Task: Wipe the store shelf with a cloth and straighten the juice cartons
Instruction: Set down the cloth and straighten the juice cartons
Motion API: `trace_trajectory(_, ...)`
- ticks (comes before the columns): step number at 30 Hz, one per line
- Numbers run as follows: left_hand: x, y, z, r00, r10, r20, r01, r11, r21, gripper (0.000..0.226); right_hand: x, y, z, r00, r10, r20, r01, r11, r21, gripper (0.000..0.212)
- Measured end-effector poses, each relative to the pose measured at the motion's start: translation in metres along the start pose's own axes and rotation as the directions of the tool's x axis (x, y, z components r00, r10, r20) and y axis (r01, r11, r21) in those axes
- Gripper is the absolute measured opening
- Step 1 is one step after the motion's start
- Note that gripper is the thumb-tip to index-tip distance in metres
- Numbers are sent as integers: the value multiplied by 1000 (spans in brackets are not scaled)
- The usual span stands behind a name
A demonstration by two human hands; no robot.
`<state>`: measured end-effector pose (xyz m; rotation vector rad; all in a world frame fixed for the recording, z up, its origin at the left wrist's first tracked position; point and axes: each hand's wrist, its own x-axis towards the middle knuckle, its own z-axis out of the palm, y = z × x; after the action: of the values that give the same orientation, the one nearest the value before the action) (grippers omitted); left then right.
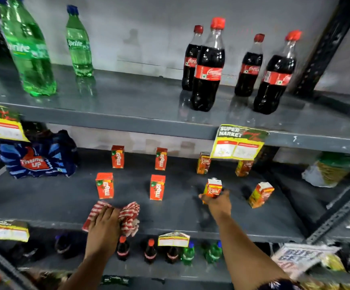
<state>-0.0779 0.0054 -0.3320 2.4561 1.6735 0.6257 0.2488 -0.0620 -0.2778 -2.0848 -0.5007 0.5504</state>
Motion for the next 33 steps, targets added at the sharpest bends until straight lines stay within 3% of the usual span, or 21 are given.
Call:
trace_trajectory(6,7,72,27,999,10,40,-8,999,-48,36,14,5,-2,995,-102,19,103,989,-110,61)
trace_trajectory(8,9,89,31,998,18,59,-15,998,-59,37,18,6,-5,992,-115,58,120,988,-101,66)
trace_trajectory(12,7,115,38,996,39,80,-34,998,-60,38,29,23,-25,976,-149,160,165,982,-91,97)
trace_trajectory(14,5,125,43,996,42,74,-38,998,-51,34,36,41,-47,981,-135,139,144,988,-60,76)
trace_trajectory(16,6,138,49,996,49,70,-45,997,-63,38,43,59,-75,994,-103,-33,103,995,-6,43)
trace_trajectory(17,6,145,51,996,52,69,-47,996,-70,40,46,65,-88,988,-68,-138,73,997,25,38)
trace_trajectory(20,9,165,59,994,65,83,-57,994,-91,42,64,78,-115,952,33,-305,5,992,123,47)
trace_trajectory(24,11,173,65,994,45,104,-39,997,-65,45,94,79,-120,965,27,-260,-21,999,26,98)
trace_trajectory(25,11,174,65,994,41,105,-35,998,-59,44,98,76,-119,970,26,-242,-20,999,25,100)
trace_trajectory(30,8,175,65,993,29,111,-24,999,-43,41,106,74,-116,983,65,-173,-62,998,19,56)
trace_trajectory(33,6,174,67,992,33,124,-29,999,-32,50,102,77,-116,973,62,-224,-60,998,17,50)
